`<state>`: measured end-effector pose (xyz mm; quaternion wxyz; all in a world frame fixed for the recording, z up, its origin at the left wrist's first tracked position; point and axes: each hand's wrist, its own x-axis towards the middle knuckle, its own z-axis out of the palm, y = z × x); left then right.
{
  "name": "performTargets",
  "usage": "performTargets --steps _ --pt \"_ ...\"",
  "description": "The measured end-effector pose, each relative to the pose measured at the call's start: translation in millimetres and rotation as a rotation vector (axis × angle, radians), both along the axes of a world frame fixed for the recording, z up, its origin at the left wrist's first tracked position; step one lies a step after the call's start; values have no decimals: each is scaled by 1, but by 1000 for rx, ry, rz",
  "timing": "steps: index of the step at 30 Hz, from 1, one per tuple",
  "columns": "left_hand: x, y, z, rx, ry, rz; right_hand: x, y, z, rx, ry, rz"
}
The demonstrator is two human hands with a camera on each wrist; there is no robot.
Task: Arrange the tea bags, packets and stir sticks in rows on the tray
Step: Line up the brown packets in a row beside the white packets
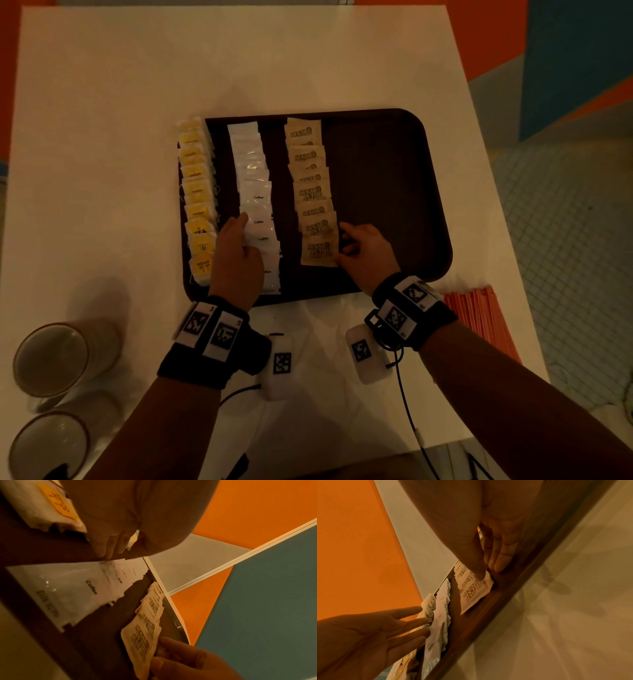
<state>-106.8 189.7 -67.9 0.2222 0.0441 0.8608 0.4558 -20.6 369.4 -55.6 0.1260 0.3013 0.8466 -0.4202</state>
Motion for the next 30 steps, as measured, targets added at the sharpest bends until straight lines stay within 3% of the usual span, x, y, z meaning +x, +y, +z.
performTargets --steps 4,7,12,17,20,24,27,30 --pt "-2 -6 -8 40 -40 11 2 -6 7 17 91 -24" --pt "5 -11 -8 120 -137 81 -1 -24 16 -106 169 -3" --pt "16 -13 -3 205 -229 130 -18 -60 14 -451 -11 94" --pt "18 -11 1 277 -259 139 -24 -71 12 -490 14 10" --pt "18 -14 -4 214 -243 108 -22 -70 11 -501 -5 -1" --pt "18 -14 7 160 -194 72 -16 -58 15 -430 43 -39" --pt "18 -6 18 98 -83 49 -7 -34 19 -226 137 -123" --pt "21 12 22 115 -134 -22 5 -9 17 -36 57 -91"
